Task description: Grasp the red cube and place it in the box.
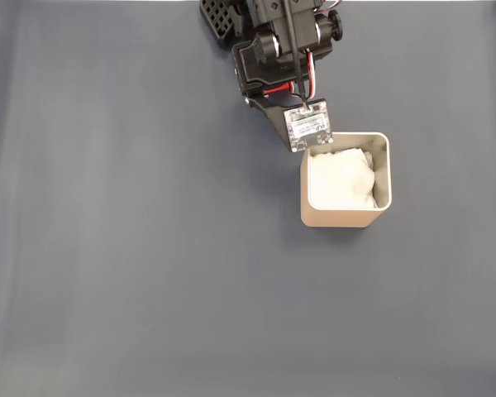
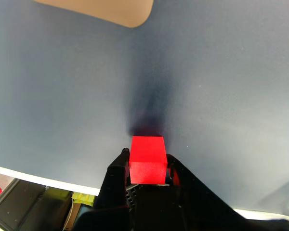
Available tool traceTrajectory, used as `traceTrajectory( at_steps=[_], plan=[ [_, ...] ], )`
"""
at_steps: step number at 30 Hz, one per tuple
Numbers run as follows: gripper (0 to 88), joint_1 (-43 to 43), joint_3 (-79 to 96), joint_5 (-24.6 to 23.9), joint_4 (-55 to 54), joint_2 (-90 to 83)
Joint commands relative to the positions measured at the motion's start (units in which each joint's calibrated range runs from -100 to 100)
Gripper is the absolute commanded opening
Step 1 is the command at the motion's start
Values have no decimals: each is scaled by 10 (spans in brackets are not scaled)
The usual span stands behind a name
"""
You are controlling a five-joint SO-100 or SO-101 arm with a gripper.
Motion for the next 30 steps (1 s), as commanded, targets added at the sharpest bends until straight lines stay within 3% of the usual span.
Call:
traceTrajectory(
  at_steps=[1, 15, 30],
  plan=[
    [40, 9, -23, 6, -3, 0],
    [22, 13, -40, 11, 15, 0],
    [11, 23, -174, 6, 97, -73]
  ],
)
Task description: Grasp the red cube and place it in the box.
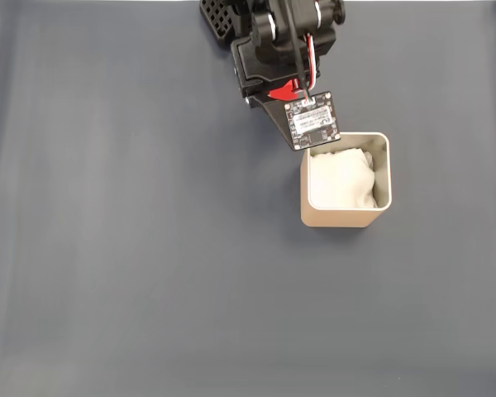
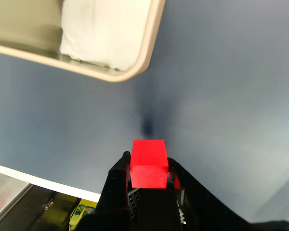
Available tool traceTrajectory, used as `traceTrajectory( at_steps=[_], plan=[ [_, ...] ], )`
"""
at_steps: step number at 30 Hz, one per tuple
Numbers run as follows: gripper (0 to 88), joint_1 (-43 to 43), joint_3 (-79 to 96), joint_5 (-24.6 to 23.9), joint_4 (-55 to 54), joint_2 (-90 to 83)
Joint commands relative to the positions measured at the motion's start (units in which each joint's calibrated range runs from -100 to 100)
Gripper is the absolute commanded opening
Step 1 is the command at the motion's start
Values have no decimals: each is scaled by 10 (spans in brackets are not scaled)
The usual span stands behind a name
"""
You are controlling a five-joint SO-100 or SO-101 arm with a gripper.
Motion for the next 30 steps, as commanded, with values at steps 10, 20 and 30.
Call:
traceTrajectory(
  at_steps=[10, 20, 30],
  plan=[
    [6, 28, -147, 14, 95, -53],
    [4, 51, -230, 36, 133, -74],
    [4, 47, -296, 40, 132, -59]
  ],
)
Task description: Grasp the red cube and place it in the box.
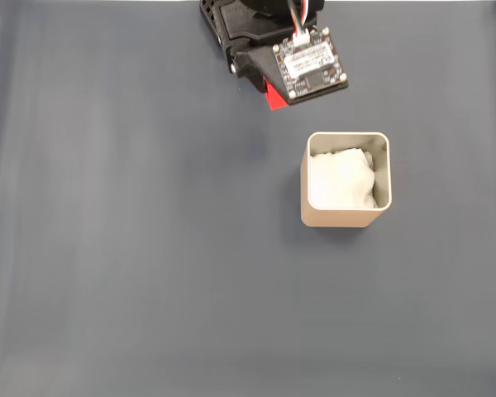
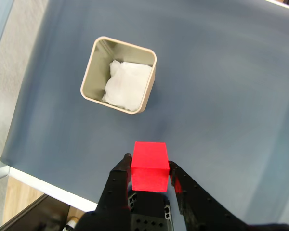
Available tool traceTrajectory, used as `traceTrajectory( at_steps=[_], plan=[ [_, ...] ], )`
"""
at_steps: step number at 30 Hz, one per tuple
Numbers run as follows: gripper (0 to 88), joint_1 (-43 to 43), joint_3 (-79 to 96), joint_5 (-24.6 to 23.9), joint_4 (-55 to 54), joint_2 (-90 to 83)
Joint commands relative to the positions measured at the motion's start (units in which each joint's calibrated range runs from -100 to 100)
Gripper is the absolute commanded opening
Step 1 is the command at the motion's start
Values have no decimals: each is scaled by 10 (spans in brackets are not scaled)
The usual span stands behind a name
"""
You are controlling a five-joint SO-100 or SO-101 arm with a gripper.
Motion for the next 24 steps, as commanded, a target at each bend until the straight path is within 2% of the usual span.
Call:
traceTrajectory(
  at_steps=[1, 10, 24],
  plan=[
    [4, -7, -58, 1, 6, 10],
    [5, -39, -144, -2, -3, 60],
    [4, -78, -157, -17, -122, 132]
  ],
)
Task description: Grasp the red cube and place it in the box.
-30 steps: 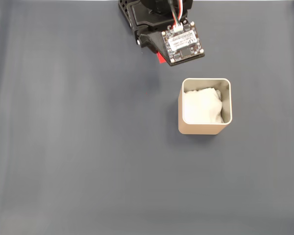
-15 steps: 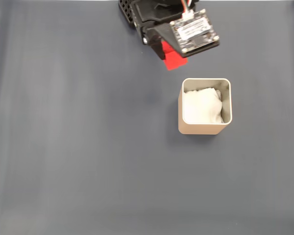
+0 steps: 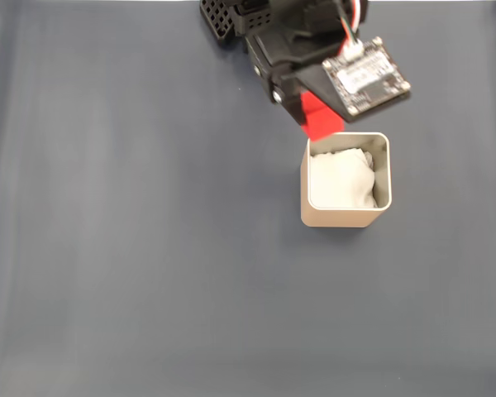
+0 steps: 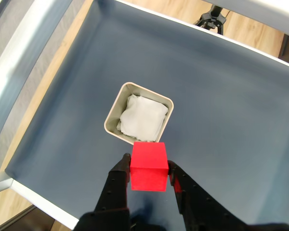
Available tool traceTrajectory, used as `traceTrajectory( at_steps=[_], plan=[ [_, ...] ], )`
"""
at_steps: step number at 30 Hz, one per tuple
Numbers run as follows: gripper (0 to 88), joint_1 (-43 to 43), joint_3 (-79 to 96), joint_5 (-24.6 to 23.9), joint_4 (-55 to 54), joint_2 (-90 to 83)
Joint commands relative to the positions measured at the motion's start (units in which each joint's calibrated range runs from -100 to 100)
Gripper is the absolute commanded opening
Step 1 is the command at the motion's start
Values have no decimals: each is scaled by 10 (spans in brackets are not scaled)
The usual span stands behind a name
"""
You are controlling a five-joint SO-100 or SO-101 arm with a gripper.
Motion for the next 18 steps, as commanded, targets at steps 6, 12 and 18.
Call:
traceTrajectory(
  at_steps=[6, 12, 18],
  plan=[
    [4, -2, -50, -9, -42, 46],
    [4, -2, -85, -10, -52, 83],
    [5, 2, -112, -10, -63, 112]
  ],
)
